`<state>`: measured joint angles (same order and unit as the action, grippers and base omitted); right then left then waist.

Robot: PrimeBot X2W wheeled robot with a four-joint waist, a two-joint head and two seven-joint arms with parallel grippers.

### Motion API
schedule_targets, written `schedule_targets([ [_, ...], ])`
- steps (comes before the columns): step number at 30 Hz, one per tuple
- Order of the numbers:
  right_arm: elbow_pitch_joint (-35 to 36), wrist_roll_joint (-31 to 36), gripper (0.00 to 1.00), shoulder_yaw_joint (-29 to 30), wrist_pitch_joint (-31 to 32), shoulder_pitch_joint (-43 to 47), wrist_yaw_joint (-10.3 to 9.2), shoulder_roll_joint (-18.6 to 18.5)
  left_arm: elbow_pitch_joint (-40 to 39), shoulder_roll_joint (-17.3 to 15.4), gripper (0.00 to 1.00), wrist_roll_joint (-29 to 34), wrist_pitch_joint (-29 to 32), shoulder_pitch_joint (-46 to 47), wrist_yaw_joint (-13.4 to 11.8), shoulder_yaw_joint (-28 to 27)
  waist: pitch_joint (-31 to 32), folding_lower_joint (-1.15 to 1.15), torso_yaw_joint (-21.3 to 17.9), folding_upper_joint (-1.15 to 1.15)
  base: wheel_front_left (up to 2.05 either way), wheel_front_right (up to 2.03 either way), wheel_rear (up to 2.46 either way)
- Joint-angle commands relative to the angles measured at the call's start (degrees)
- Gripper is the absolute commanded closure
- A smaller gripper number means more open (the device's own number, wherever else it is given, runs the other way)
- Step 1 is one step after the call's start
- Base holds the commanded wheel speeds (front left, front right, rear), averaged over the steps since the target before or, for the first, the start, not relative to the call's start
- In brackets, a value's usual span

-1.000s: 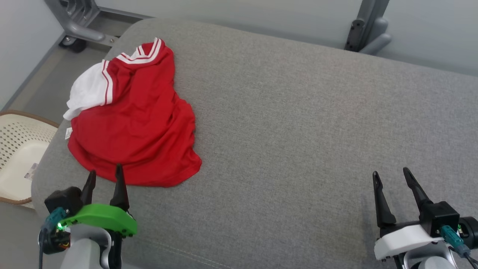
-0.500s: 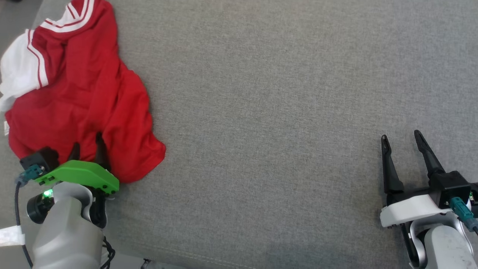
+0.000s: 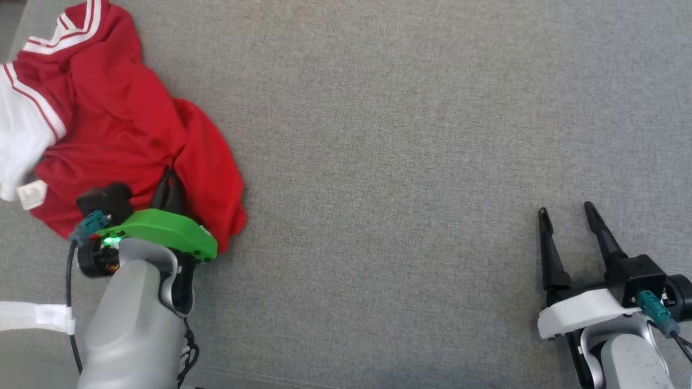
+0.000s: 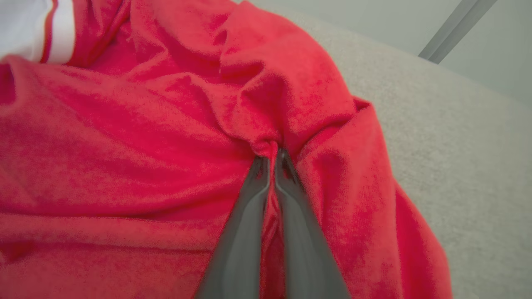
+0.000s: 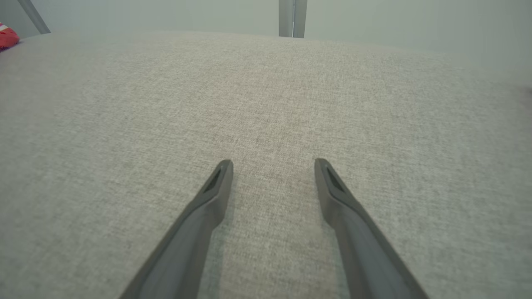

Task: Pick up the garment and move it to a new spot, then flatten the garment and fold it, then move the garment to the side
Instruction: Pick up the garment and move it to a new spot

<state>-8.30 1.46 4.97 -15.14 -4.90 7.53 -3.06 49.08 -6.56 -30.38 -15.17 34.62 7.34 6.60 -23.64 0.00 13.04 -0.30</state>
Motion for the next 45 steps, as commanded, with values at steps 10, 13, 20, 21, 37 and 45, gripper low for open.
schedule_targets([
  [10, -2.3, -6.6, 0.00, -4.1, 0.0, 2.2, -0.08, 0.1, -22.4, 2.5, 1.00, -0.3, 1.0, 1.3, 0.2, 17.7, 8.6, 0.00, -7.2, 0.30, 0.00, 0.00, 0.00],
  [13, -2.4, -7.7, 0.00, -4.5, 0.0, 2.2, -0.08, 0.1, -25.3, 2.7, 1.00, 0.4, 2.3, 2.7, 0.2, 20.7, 9.0, 0.00, -9.8, 0.30, 0.00, 0.00, 0.00],
  [20, -3.0, -12.2, 0.00, -5.4, 0.0, 2.5, -0.08, 0.1, -32.8, 3.4, 1.00, 0.0, 6.6, 9.0, -0.2, 27.8, 9.6, 0.00, -20.1, 0.30, 0.00, 0.00, 0.00],
  [21, -3.1, -12.8, 0.00, -5.9, 0.0, 2.5, -0.08, 0.1, -34.0, 3.5, 1.00, -0.6, 6.9, 9.7, -0.4, 28.4, 9.5, 0.00, -21.6, 0.30, 0.00, 0.00, 0.00],
  [37, -4.0, -17.0, 0.00, -5.1, 0.0, 3.9, -0.07, 0.1, -30.8, -0.2, 1.00, -7.9, 6.3, 7.6, -8.4, 36.4, 7.5, 0.00, -29.2, 0.30, 0.00, 0.00, 0.00],
  [45, -4.3, -15.1, 0.00, -4.5, 0.0, 2.1, -0.07, 0.1, -22.8, -4.3, 1.00, -9.9, 5.4, 1.3, -8.0, 35.7, 7.0, 0.00, -24.9, 0.30, 0.00, 0.00, 0.00],
])
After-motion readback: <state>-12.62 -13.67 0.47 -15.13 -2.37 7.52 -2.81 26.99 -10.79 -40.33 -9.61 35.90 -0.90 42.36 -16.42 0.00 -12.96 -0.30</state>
